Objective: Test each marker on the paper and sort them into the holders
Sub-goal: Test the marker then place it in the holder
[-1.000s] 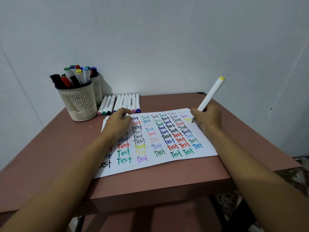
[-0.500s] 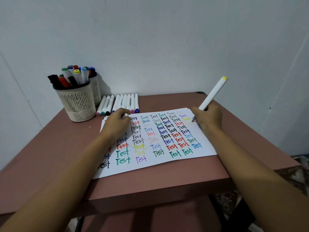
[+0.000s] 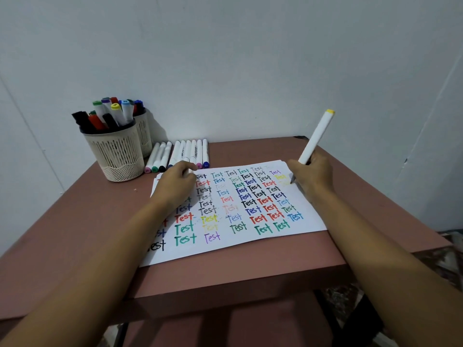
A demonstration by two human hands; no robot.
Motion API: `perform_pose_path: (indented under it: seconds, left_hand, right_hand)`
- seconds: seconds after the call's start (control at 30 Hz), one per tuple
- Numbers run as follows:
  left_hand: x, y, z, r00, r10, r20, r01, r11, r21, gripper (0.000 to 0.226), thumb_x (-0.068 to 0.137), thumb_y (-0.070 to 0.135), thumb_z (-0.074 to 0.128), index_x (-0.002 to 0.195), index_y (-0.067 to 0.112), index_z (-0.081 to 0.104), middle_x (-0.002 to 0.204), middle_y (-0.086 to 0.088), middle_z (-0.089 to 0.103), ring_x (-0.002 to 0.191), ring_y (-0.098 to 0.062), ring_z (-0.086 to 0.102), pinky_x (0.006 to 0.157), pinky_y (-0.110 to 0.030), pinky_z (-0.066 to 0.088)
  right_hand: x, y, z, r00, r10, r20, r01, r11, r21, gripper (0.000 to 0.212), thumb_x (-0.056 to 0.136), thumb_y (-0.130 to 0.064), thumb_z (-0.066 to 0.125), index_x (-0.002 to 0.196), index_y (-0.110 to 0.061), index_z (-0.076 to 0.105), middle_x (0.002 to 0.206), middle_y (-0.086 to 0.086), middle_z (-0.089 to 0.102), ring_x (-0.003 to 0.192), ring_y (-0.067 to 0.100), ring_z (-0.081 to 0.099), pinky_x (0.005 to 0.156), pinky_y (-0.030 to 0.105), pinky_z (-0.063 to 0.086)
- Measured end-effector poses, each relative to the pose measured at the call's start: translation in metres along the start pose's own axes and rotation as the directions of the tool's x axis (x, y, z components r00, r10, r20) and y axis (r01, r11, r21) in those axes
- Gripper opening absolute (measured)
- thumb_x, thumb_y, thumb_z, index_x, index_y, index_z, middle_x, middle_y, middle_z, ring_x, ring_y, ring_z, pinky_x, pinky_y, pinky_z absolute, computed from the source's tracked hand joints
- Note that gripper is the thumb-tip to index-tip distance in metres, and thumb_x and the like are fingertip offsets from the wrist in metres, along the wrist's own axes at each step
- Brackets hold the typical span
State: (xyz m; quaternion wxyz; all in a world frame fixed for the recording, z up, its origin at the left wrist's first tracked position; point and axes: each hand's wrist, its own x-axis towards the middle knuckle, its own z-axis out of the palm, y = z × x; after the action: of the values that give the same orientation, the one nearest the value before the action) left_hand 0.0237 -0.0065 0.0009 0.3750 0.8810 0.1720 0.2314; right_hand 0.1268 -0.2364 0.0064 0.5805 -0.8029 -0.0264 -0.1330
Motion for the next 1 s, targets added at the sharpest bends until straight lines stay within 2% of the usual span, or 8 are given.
perform_pose_path:
  seconds: [0.13, 0.27, 0.47, 0.57, 0.63, 0.73, 0.87, 1.0]
  left_hand:
    - [0.002, -0.003, 0.001, 1.000, 0.003, 0.003, -0.003, 1.000, -0.011, 0.029, 0.093, 0.010, 0.043, 0.116, 0.014, 0.058, 0.064, 0.004, 0.042, 0.054, -0.011, 0.038, 0.050, -0.028, 0.027]
    - [0.002, -0.003, 0.002, 1.000, 0.014, 0.002, -0.014, 1.000, 0.012, 0.031, 0.093, 0.010, 0.042, 0.119, 0.014, 0.057, 0.067, 0.005, 0.044, 0.057, -0.009, 0.040, 0.051, -0.026, 0.027]
    - [-0.002, -0.002, 0.001, 0.997, 0.077, 0.020, -0.078, 0.994, 0.080, 0.037, 0.093, 0.013, 0.046, 0.130, 0.012, 0.047, 0.114, -0.007, 0.056, 0.098, -0.019, 0.050, 0.074, -0.022, 0.032]
    - [0.000, -0.002, 0.002, 0.990, 0.143, 0.008, -0.143, 0.983, 0.112, 0.033, 0.094, 0.013, 0.047, 0.126, 0.010, 0.054, 0.088, -0.002, 0.060, 0.070, -0.009, 0.047, 0.052, -0.015, 0.028]
    - [-0.002, 0.000, 0.002, 0.983, 0.185, 0.008, -0.185, 0.976, 0.112, 0.031, 0.095, 0.013, 0.046, 0.124, 0.010, 0.056, 0.075, 0.003, 0.056, 0.064, -0.006, 0.046, 0.049, -0.014, 0.028]
    - [-0.007, 0.004, 0.002, 0.965, 0.263, 0.009, -0.263, 0.959, 0.108, 0.030, 0.097, 0.018, 0.044, 0.125, 0.016, 0.056, 0.103, -0.007, 0.064, 0.085, -0.015, 0.054, 0.062, -0.017, 0.028]
    - [-0.012, 0.008, 0.002, 0.941, 0.337, 0.041, -0.340, 0.933, 0.120, 0.031, 0.097, 0.022, 0.045, 0.127, 0.019, 0.054, 0.110, -0.003, 0.062, 0.090, -0.012, 0.053, 0.069, -0.017, 0.029]
    - [-0.016, 0.011, 0.004, 0.936, 0.343, 0.084, -0.347, 0.937, 0.044, 0.031, 0.092, 0.018, 0.056, 0.121, 0.010, 0.053, 0.088, -0.007, 0.061, 0.085, -0.021, 0.056, 0.070, -0.020, 0.039]
  right_hand:
    - [0.000, -0.001, -0.001, 0.999, 0.034, -0.003, -0.034, 0.999, 0.034, 0.024, 0.078, -0.010, 0.065, 0.067, -0.020, 0.046, 0.056, -0.001, 0.055, 0.059, 0.020, 0.060, 0.073, 0.050, 0.057]
    - [-0.003, -0.001, 0.000, 1.000, -0.001, -0.011, 0.001, 1.000, 0.000, 0.027, 0.079, -0.010, 0.065, 0.066, -0.021, 0.044, 0.060, -0.003, 0.053, 0.053, 0.015, 0.057, 0.072, 0.044, 0.056]
    - [-0.003, 0.000, -0.001, 1.000, 0.020, -0.019, -0.019, 0.999, 0.041, 0.023, 0.077, -0.013, 0.064, 0.067, -0.021, 0.046, 0.058, -0.002, 0.055, 0.055, 0.016, 0.058, 0.074, 0.045, 0.056]
    - [0.000, 0.001, -0.002, 0.998, 0.067, 0.015, -0.069, 0.982, 0.174, 0.012, 0.065, -0.025, 0.061, 0.068, -0.022, 0.050, 0.047, -0.004, 0.058, 0.055, 0.019, 0.057, 0.076, 0.049, 0.053]
    - [0.001, 0.000, -0.003, 0.998, 0.053, 0.025, -0.058, 0.971, 0.233, 0.009, 0.062, -0.032, 0.060, 0.065, -0.028, 0.052, 0.046, -0.009, 0.058, 0.056, 0.019, 0.055, 0.074, 0.050, 0.051]
    - [-0.002, -0.006, -0.004, 0.999, 0.001, 0.045, -0.016, 0.942, 0.335, 0.019, 0.078, -0.028, 0.072, 0.068, -0.028, 0.055, 0.050, -0.007, 0.058, 0.055, 0.016, 0.052, 0.065, 0.041, 0.046]
    - [-0.009, -0.017, -0.001, 0.978, -0.077, 0.192, -0.024, 0.878, 0.479, 0.022, 0.085, -0.021, 0.070, 0.073, -0.013, 0.053, 0.057, 0.003, 0.061, 0.052, 0.012, 0.050, 0.054, 0.025, 0.044]
    - [-0.025, -0.025, 0.004, 0.888, -0.114, 0.446, -0.228, 0.733, 0.641, 0.018, 0.094, -0.006, 0.051, 0.076, -0.006, 0.055, 0.066, 0.013, 0.063, 0.059, 0.015, 0.054, 0.052, 0.020, 0.049]
